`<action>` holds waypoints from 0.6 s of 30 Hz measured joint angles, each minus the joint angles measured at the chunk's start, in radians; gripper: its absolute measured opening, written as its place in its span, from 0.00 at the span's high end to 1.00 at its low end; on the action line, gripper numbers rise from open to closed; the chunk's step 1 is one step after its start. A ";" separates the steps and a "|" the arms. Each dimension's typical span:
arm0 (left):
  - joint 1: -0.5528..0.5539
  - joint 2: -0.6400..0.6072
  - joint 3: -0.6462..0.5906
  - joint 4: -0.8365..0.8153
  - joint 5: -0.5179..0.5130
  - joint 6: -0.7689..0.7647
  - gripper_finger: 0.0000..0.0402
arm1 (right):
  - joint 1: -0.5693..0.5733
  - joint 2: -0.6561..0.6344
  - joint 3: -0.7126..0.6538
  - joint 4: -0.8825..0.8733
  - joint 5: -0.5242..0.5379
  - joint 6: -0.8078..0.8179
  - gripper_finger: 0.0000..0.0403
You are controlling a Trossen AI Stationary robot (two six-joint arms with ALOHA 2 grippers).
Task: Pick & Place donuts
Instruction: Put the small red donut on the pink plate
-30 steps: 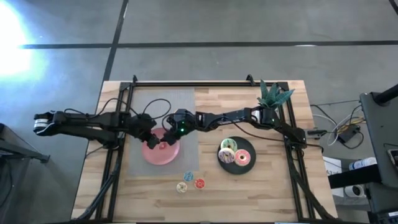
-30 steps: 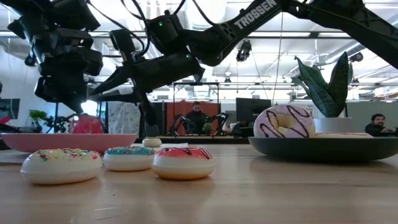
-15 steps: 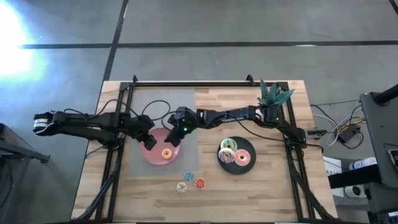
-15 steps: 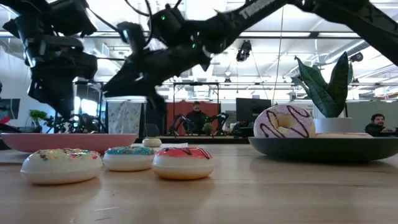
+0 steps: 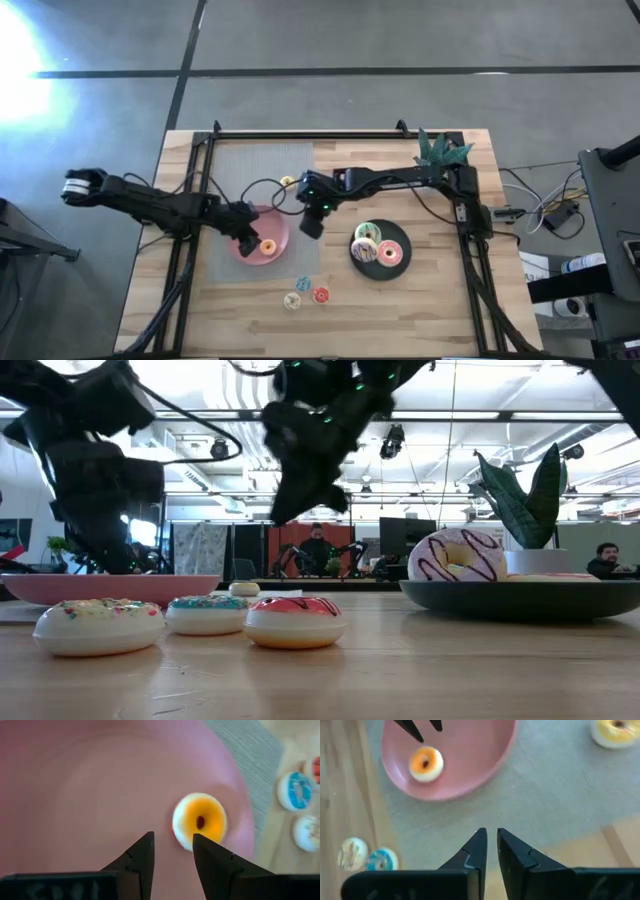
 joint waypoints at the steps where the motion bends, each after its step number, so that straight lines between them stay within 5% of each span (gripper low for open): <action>1: 0.000 0.021 0.005 0.004 -0.009 -0.005 0.73 | 0.000 -0.025 -0.025 -0.004 0.009 0.010 0.90; 18: -0.009 0.335 0.195 -0.095 0.030 0.001 0.64 | 0.012 -0.305 -0.350 0.029 0.158 0.154 0.58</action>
